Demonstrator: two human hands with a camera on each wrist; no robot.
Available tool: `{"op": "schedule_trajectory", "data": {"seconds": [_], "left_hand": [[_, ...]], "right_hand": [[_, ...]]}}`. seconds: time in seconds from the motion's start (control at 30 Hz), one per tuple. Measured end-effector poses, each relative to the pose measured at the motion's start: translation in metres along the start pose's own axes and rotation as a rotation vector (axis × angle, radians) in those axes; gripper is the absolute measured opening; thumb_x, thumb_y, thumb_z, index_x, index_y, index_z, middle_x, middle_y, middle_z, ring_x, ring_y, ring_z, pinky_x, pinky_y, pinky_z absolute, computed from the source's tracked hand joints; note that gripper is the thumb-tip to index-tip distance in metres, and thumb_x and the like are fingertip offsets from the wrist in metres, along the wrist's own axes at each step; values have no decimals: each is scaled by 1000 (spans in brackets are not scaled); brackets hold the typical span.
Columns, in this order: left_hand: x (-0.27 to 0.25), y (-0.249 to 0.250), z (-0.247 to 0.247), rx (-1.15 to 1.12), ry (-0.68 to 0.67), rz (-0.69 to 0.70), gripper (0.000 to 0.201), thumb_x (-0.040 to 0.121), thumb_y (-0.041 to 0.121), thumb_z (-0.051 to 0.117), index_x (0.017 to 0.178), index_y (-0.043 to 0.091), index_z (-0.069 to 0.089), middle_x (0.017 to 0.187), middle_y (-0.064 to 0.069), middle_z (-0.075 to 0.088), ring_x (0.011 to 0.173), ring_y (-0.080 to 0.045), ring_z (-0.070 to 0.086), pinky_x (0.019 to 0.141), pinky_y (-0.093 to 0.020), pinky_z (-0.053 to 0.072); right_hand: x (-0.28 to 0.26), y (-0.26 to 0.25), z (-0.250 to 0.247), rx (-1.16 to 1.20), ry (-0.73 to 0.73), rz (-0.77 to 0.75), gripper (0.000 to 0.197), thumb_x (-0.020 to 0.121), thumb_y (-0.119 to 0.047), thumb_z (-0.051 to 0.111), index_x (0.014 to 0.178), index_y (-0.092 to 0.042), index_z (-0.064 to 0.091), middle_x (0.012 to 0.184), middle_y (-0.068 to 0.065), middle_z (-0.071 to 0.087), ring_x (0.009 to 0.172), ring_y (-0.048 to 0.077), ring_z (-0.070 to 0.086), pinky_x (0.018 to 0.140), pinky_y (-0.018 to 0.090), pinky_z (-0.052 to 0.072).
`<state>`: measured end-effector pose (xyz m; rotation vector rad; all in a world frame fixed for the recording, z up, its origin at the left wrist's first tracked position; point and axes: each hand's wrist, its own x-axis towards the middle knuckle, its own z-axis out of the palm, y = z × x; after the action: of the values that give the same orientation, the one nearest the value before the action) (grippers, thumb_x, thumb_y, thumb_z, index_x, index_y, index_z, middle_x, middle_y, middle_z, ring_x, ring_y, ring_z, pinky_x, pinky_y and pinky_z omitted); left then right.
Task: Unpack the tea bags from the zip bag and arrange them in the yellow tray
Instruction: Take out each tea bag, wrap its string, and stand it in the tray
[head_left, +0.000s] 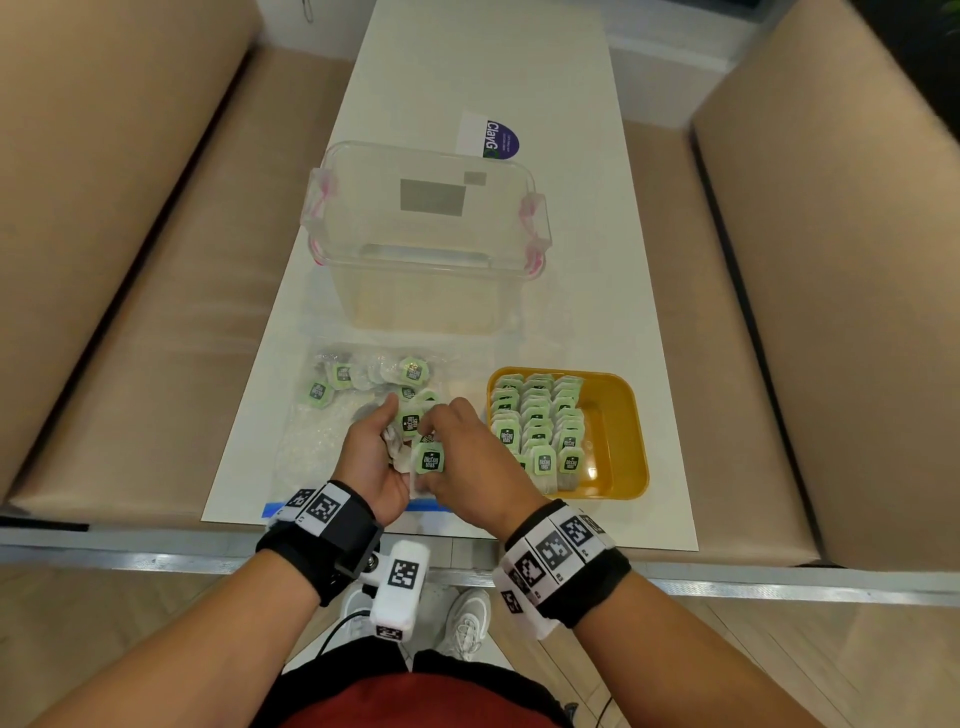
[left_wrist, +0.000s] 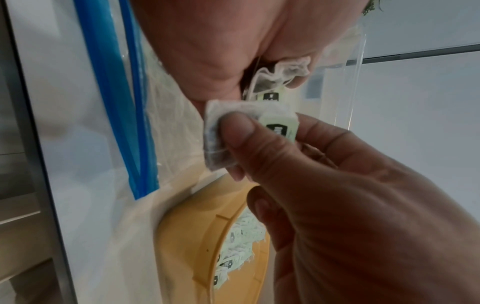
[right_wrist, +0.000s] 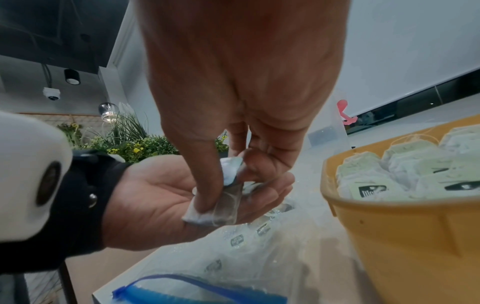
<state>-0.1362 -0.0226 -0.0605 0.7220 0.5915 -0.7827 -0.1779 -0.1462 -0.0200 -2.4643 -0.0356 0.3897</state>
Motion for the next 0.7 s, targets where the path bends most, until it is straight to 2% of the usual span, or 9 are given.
{"op": "schedule_trajectory", "data": {"seconds": [0.07,0.13,0.23,0.3,0.37,0.43,0.5,0.6,0.7], "left_hand": [[-1,0,2,-9,-17,3,52,103,47,41,134,11,60,111,-12,72,92,-29,71,62,-38,58],[-2,1,3,-24,-34,3,50,103,46,40,129,10,63,112,-14,73,90,-29,73,67,-38,57],[-2,1,3,-21,-25,19,54,103,45,41,136,7,58,118,-16,70,90,-30,70,71,-37,48],[0,2,0,-3,-24,24,57,103,46,41,141,6,55,130,-20,65,102,-36,67,78,-43,52],[2,3,-2,16,-7,23,57,104,46,41,136,2,57,132,-24,63,109,-41,67,84,-52,57],[5,4,-5,48,17,26,56,103,47,41,126,0,62,125,-26,67,106,-42,70,87,-54,56],[7,6,-9,71,35,31,57,102,49,42,122,-1,64,123,-27,67,108,-42,69,89,-54,54],[9,7,-12,45,51,47,58,102,50,43,125,0,62,124,-27,67,109,-42,68,89,-55,54],[10,9,-12,20,63,58,58,102,49,44,129,1,60,123,-26,67,106,-43,69,85,-56,56]], "right_hand": [[0,0,-2,-18,-21,19,46,76,-15,79,115,-13,55,114,4,41,93,27,57,82,40,50],[0,0,-5,-20,-39,11,40,79,-15,77,115,-10,60,113,7,44,94,28,57,80,35,48],[-3,0,-11,1,-47,-22,24,83,-9,70,107,-8,66,107,10,56,96,27,57,78,33,45],[-8,1,-19,14,-36,-29,17,85,-7,66,102,-8,68,100,9,61,93,25,58,78,32,45],[-16,7,-34,24,-17,-5,13,87,-9,65,98,-10,70,96,5,64,87,20,58,75,30,45],[-24,27,-52,-59,34,70,6,87,-10,65,90,-14,68,92,1,65,83,16,57,69,28,43],[-32,54,-71,-195,77,202,9,85,-9,65,81,-16,64,88,0,64,83,18,59,66,31,45],[-44,86,-94,-226,51,409,10,85,-9,62,84,-13,71,86,3,68,84,24,62,67,33,50],[-53,103,-101,-218,49,485,16,87,-8,59,89,-10,74,88,8,70,84,26,64,68,32,52]]}}
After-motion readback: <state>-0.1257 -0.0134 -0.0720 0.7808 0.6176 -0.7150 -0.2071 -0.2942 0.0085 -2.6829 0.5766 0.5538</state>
